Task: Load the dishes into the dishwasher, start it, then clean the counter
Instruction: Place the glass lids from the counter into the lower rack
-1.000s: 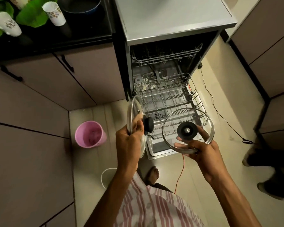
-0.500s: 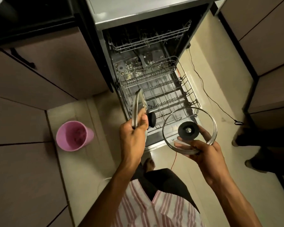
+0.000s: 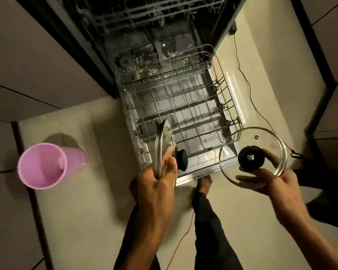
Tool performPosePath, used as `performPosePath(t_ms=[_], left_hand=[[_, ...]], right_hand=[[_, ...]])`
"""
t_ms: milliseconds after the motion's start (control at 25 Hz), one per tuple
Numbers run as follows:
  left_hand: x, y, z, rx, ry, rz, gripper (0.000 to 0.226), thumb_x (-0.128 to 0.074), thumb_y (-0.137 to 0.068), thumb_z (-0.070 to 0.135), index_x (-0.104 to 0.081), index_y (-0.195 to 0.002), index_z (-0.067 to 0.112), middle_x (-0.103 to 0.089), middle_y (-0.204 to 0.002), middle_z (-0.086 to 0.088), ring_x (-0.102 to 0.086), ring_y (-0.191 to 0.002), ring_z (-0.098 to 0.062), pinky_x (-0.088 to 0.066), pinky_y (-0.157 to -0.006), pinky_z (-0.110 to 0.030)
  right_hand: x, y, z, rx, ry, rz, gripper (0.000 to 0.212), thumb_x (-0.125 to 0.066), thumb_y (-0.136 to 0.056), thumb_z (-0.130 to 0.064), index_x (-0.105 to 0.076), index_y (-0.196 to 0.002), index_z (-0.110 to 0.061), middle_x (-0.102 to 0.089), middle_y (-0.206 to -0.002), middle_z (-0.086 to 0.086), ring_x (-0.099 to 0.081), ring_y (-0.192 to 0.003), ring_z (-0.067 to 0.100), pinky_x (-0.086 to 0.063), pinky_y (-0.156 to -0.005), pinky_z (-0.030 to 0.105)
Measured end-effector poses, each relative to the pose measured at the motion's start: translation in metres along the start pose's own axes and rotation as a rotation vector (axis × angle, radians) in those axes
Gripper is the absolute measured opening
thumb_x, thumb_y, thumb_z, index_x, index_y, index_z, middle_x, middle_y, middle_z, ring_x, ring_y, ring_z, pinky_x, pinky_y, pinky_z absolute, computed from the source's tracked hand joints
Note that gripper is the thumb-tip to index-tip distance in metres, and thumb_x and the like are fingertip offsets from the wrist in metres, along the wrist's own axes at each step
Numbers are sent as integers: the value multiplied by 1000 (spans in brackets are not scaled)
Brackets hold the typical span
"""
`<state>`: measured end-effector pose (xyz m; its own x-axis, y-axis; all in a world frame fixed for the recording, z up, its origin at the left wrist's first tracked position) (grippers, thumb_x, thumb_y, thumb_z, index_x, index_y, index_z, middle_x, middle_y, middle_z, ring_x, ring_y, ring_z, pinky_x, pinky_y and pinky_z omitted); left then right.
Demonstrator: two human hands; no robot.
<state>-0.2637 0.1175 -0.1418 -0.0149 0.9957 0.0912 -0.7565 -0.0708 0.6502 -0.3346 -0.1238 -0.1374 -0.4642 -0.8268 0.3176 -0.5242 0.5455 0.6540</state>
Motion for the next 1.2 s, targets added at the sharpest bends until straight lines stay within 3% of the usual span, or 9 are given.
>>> performPosePath(t_ms=[120, 240, 400, 520, 600, 720, 840, 1040, 1200], left_hand=[[-49, -29, -30, -9, 108, -47, 26, -58, -94, 18, -69, -117, 20, -70, -113, 13, -62, -110, 1, -48, -90, -15], [-83, -57, -54, -30, 141, -52, 32, -58, -88, 22, -66, -119, 21, -68, -118, 13, -59, -115, 0, -46, -100, -24], [-113, -94, -79, -32, 130, -61, 27, -54, -95, 16, -66, -117, 26, -67, -119, 14, -58, -117, -1, -43, -103, -32], [-125, -112, -88, -29, 93, -61, 26, -55, -95, 21, -70, -105, 40, -70, -111, 17, -61, -112, -2, -45, -96, -33], [-129, -118, -88, -30, 94, -60, 24, -56, -93, 26, -70, -102, 43, -69, -111, 18, -61, -112, -2, -46, -96, -34], [-132, -126, -88, -42, 109, -84, 25, -55, -87, 31, -68, -106, 40, -65, -122, 18, -55, -121, -2, -41, -106, -38], [-131, -131, -88, -36, 122, -84, 26, -55, -89, 28, -67, -110, 37, -65, -122, 18, -55, -121, -2, -41, -107, -38], [-130, -136, -88, -26, 151, -84, 26, -55, -88, 26, -68, -109, 36, -66, -120, 18, -56, -119, -1, -43, -105, -35], [-131, -139, -86, 2, 203, -89, 30, -56, -80, 29, -67, -108, 33, -67, -116, 20, -59, -114, 3, -50, -90, -17]], right_hand=[[17, -82, 18, 71, 184, 40, 40, -56, -95, -4, -53, -131, -22, -72, -97, 14, -74, -72, 30, -61, -70, 48], [26, -157, 30, 198, 453, 101, 31, -55, -94, -15, -53, -124, -22, -71, -93, 9, -73, -66, 25, -60, -68, 50], [24, -231, 35, 389, 800, 159, 25, -49, -90, -25, -51, -114, -20, -67, -79, 9, -66, -60, 32, -57, -60, 50], [14, -267, 40, 468, 981, 140, 23, -47, -97, -19, -50, -117, -8, -56, -63, 6, -52, -49, 24, -43, -49, 33], [4, -282, 44, 511, 1042, 98, 23, -46, -100, -22, -48, -118, -7, -52, -59, 4, -48, -46, 23, -38, -44, 32], [-5, -299, 54, 531, 1136, 37, 28, -47, -98, -17, -43, -124, -8, -57, -65, 12, -54, -51, 33, -51, -51, 48], [-11, -310, 58, 519, 1193, 25, 31, -50, -95, -11, -43, -125, -5, -58, -68, 15, -56, -54, 35, -52, -54, 51], [-24, -329, 63, 449, 1222, 1, 29, -51, -95, -11, -44, -123, -1, -55, -69, 11, -54, -56, 29, -46, -52, 40], [-33, -345, 61, 421, 1205, 28, 22, -47, -97, -12, -47, -114, 2, -50, -64, 6, -45, -50, 21, -33, -48, 29]])
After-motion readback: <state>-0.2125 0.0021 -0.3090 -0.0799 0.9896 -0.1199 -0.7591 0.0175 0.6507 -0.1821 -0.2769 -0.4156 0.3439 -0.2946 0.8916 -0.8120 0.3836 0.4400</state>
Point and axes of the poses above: each hand's wrist, its own y-axis away from the middle knuckle, its own x-axis out of the back of the hand, z = x × y, the point moved 4 cm from there along -y, towards the middle knuckle
